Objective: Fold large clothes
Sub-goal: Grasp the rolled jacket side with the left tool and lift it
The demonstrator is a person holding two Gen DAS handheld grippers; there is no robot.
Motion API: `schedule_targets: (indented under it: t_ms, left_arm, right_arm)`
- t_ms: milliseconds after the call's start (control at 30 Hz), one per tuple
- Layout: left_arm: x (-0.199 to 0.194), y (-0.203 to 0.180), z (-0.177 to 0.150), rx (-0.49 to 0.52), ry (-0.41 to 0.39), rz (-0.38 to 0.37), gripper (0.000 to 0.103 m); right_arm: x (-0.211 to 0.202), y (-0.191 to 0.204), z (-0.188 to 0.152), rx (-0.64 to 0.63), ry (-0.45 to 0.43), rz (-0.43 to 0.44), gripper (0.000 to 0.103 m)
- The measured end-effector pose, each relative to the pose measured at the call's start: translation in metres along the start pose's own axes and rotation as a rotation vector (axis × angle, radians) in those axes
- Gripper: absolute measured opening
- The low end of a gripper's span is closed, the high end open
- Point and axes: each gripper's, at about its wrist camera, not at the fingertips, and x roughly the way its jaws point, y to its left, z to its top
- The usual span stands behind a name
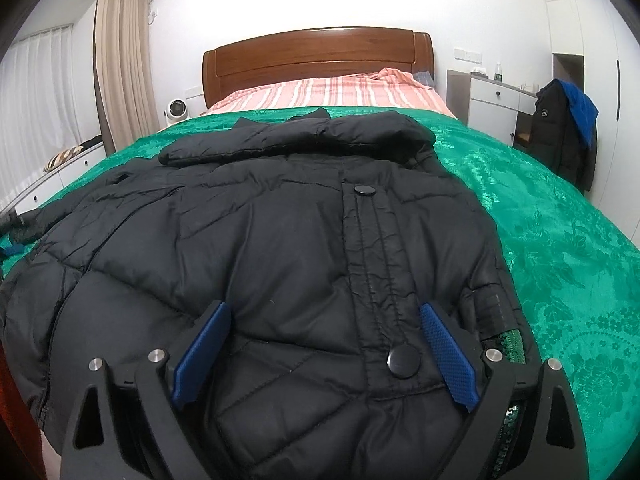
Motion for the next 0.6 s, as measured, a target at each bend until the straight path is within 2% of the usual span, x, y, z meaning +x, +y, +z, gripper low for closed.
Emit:
schedule_targets:
  t_ms: [33,167,233,300,333,367,400,433,500,600]
  left_arm:
    - [0.002,0.015,0.012,-0.066,-0.009,0.006,0.103]
    - [0.029,0.086,0.055,-0.307,0.025,0.15,0.103]
    - [0.041,0.114,0.07,-0.402,0.024,0.147,0.102]
    - [0.042,0.122,0.082,-0.439,-0.005,0.146,0.101]
    - [0.043,0.126,0.087,-0.46,-0.022,0.133,0.094]
    - [0.043,0.128,0.092,-0.478,-0.037,0.115,0.058]
    - [0.047,0.13,0.097,-0.482,-0.026,0.122,0.031]
    - [0.05,0.13,0.101,-0.477,-0.008,0.13,0.014]
    - [0.048,0.121,0.115,-0.433,-0.014,0.143,0.01]
    - [0.027,0.061,0.152,-0.226,-0.096,0.147,0.009]
  right_arm:
    - [0.0,0.0,0.0,-0.002,0.0,-0.001,0.095]
    - [0.0,0.0,0.0,-0.002,0.001,-0.001,0.095]
    - [0.0,0.0,0.0,-0.003,0.001,-0.003,0.095]
    - [0.0,0.001,0.0,-0.003,0.002,-0.004,0.095]
    - [-0.001,0.001,0.0,-0.004,0.002,-0.004,0.095]
    - [0.0,0.001,-0.001,-0.004,0.002,-0.004,0.095]
    - [-0.001,0.001,-0.001,-0.004,0.002,-0.004,0.095]
    - [-0.001,0.001,-0.001,-0.004,0.003,-0.004,0.095]
    - [-0.002,0.002,-0.001,-0.004,0.003,-0.004,0.095]
    - [-0.002,0.002,-0.002,-0.004,0.003,-0.001,0.096]
